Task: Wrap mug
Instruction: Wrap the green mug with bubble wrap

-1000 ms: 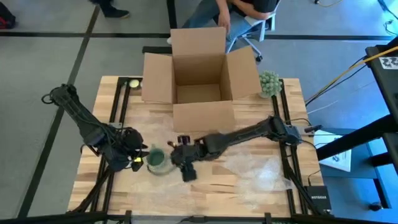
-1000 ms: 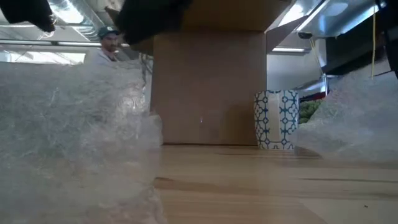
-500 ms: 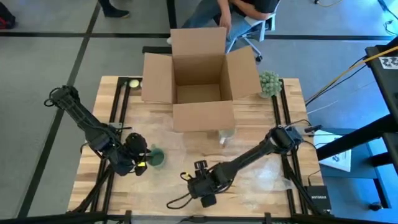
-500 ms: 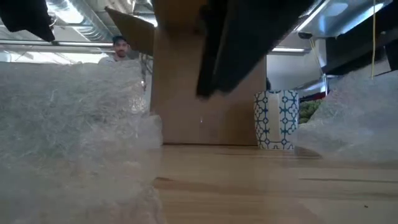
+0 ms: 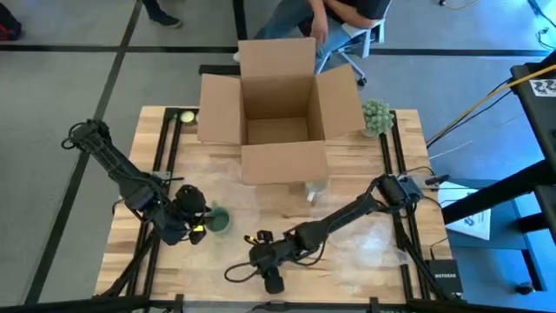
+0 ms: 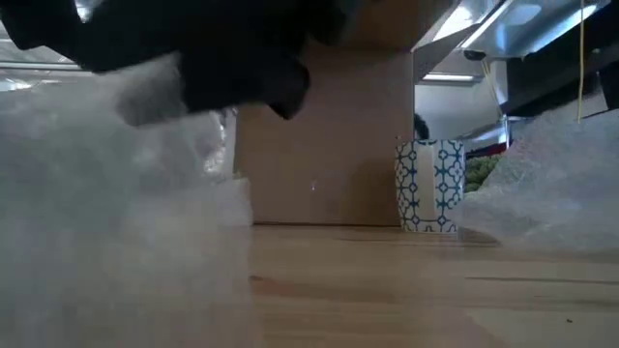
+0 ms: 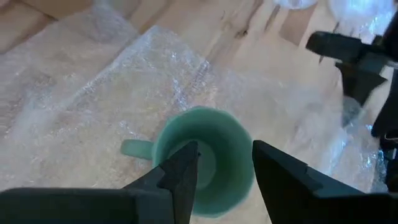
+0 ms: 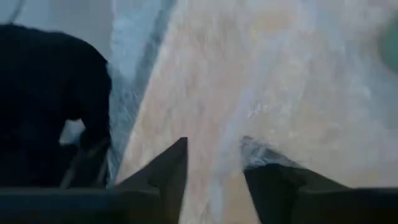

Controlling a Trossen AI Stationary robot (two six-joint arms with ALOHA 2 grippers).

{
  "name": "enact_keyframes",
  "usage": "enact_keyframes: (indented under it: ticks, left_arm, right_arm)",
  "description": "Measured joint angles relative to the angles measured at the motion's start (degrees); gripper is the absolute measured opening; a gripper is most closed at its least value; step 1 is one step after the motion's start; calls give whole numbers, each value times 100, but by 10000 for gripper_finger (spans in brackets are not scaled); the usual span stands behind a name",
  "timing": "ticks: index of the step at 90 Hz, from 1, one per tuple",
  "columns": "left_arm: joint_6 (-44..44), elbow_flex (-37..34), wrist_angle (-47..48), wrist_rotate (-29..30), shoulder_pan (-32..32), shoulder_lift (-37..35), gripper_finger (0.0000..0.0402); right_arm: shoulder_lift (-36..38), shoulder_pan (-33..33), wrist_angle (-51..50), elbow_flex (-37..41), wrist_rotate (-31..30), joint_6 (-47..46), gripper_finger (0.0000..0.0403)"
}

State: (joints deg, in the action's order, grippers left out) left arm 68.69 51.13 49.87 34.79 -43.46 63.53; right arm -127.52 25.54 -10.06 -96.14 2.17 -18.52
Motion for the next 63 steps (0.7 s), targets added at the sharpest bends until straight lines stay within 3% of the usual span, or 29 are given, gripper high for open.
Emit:
enact_keyframes:
  ticks: [11,47,63]
  left_arm:
    - [29,-2,-45,-2,0,1,136]
    - [-934,1077,313,-32,-7,-9,136]
    - [-974,1217,383,-46,-7,-9,136]
  right_arm:
    - [0,-47,222,-187,-15,410,13]
    - [181,-455,545,-1012,-2182,1146,7]
    - [181,-740,553,-1021,-2468,675,1]
